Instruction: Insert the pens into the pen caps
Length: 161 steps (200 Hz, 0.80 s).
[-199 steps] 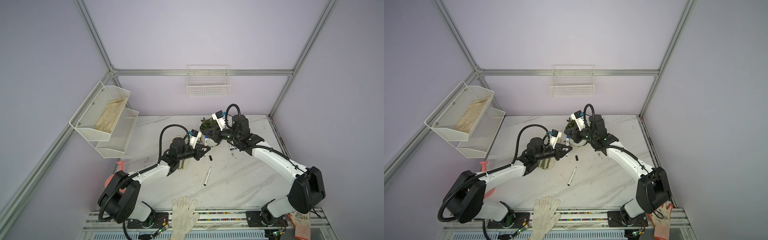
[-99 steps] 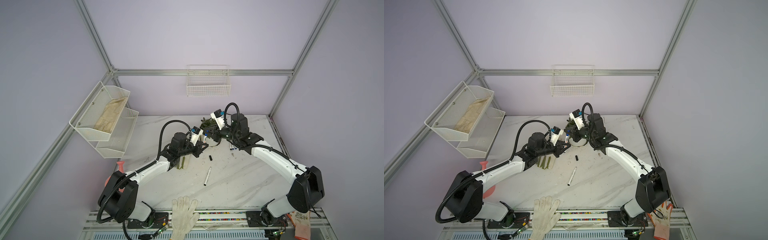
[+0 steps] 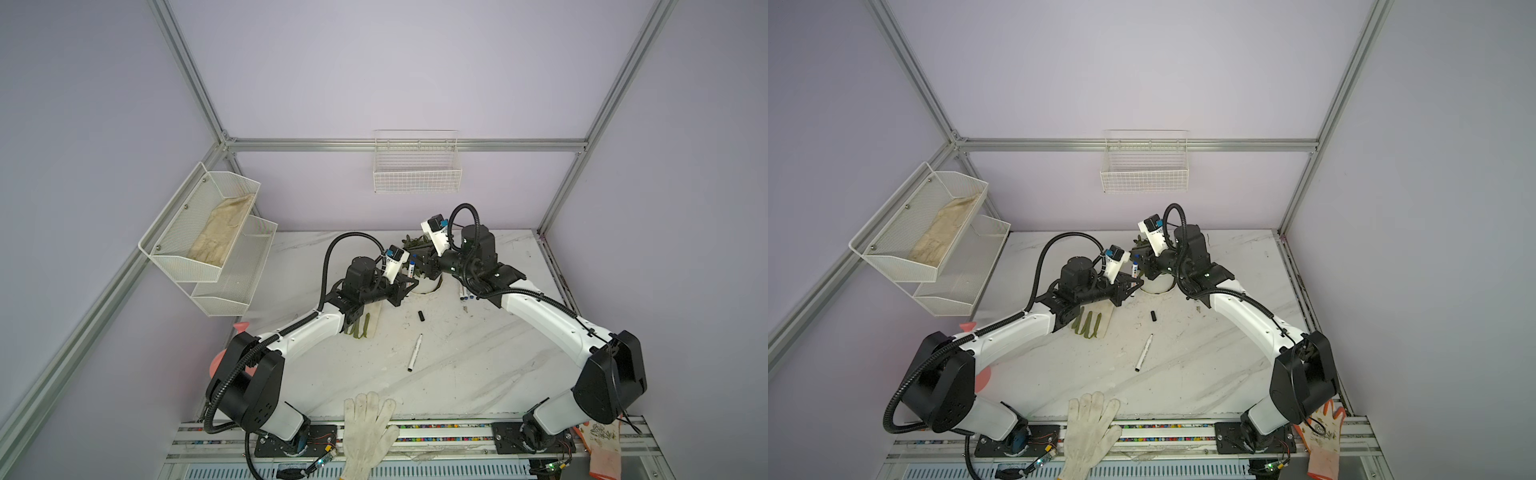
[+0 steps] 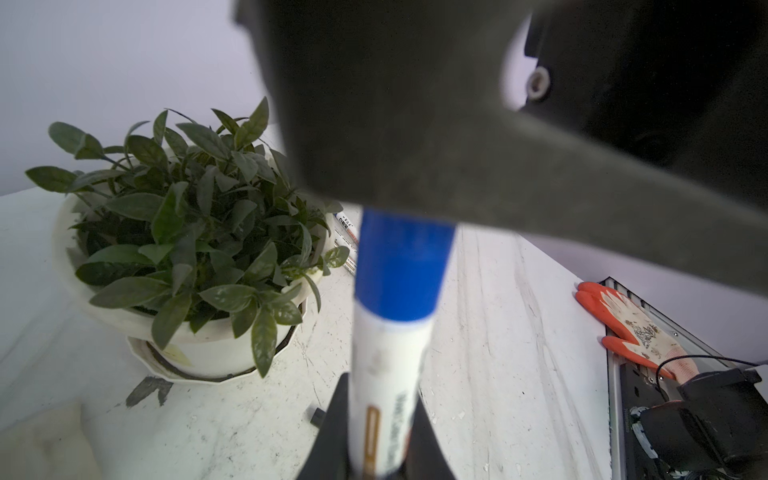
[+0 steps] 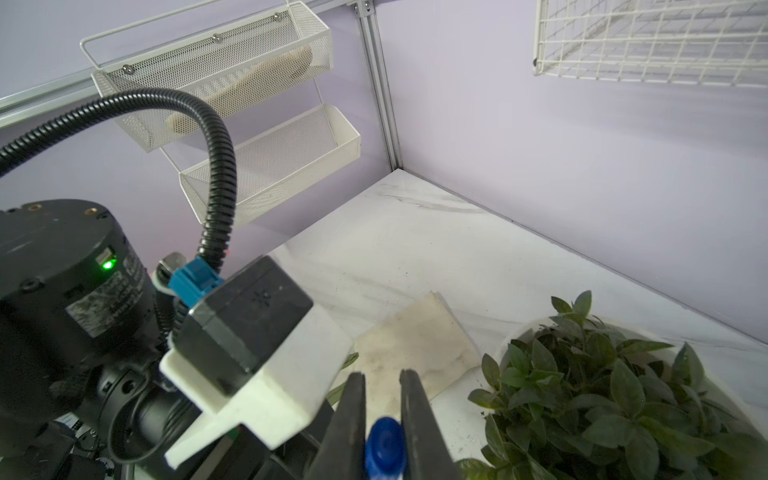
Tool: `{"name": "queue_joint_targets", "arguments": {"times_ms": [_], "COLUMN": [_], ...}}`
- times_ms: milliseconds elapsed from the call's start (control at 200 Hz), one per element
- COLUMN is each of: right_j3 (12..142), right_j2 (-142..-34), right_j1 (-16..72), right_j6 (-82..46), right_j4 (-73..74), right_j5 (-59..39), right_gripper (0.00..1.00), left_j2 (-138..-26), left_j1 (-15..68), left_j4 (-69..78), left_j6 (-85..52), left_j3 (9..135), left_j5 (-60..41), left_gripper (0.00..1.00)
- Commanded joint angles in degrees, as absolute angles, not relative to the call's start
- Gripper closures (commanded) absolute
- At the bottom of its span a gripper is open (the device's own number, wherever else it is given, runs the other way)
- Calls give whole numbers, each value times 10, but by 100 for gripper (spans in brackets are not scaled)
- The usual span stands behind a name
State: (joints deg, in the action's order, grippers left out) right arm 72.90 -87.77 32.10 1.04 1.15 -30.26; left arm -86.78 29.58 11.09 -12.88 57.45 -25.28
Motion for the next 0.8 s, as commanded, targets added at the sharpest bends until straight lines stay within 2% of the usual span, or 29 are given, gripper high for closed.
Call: {"name": "queue_joint_targets", "arguments": {"times_ms": [0, 275, 485, 655, 800], "right_j3": [655, 644, 665, 657, 651], "right_j2": [-902, -904, -930, -924, -893], "right_j1": [363, 365, 386, 387, 346], "right_j6": [40, 30, 67, 50, 50], "right_j4": [-303, -302, -345, -335, -319], "right_j5": [-407, -393, -360, -331, -360], "right_gripper": [100, 100, 100, 100, 100], "left_j2": [-840, -840, -864, -879, -876], "left_j1": [164, 117, 112, 110, 95], "left_j4": [367, 368, 348, 335, 342], "left_j6": [-278, -315, -326, -341, -367], "left_j3": [776, 789, 819, 840, 835], "left_j5": [-1, -2, -15, -17, -25], "left_gripper": [100, 100, 100, 100, 100]}}
